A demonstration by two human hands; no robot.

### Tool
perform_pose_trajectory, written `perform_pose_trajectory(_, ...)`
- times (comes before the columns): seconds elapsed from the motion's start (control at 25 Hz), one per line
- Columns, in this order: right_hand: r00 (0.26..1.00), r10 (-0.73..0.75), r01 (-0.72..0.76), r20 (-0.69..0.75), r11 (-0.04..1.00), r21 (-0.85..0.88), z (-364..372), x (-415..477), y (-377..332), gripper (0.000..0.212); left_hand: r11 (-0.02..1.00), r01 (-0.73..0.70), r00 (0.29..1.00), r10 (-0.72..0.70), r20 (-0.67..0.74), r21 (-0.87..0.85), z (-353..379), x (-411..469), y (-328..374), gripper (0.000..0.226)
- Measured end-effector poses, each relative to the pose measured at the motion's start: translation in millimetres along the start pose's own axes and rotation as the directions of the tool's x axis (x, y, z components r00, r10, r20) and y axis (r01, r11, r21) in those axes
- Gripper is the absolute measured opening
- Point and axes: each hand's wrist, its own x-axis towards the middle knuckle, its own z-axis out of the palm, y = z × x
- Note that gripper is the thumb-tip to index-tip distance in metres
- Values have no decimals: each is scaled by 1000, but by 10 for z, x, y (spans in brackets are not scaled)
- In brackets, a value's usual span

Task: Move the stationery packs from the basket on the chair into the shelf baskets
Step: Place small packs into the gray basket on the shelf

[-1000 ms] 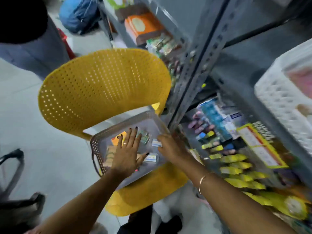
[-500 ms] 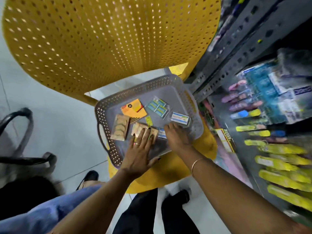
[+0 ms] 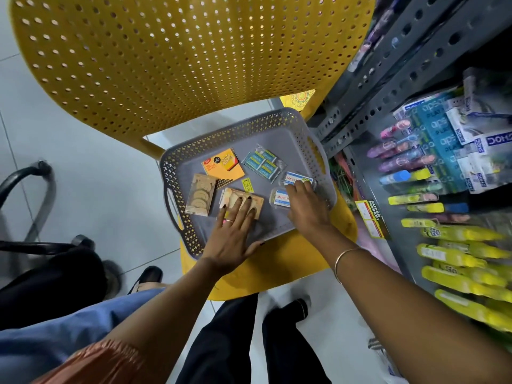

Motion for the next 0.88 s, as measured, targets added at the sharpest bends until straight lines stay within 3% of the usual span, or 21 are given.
perform_pose_trajectory(0.28, 980, 80, -64, -181, 993, 95, -645, -397, 93, 48, 993, -43, 998, 38, -46, -108, -514, 7, 182, 82)
perform_pose_trajectory(0.56, 869, 222, -105, -442, 956, 273, -2586, -1366, 159, 48, 957, -288, 938, 273, -215, -42, -1998, 338, 666, 89)
perform_pose_trajectory(0.68, 767, 316, -117, -558, 924, 363, -3336, -2043, 299, 46, 903, -430, 850, 398, -346, -19, -2758, 437, 1104, 87)
perform_pose_trajectory(0.88, 549, 556, -289, -624, 827, 483, -3805, -3506, 791, 48, 701, -712, 580, 618, -531, 37, -3543, 309, 2445, 81)
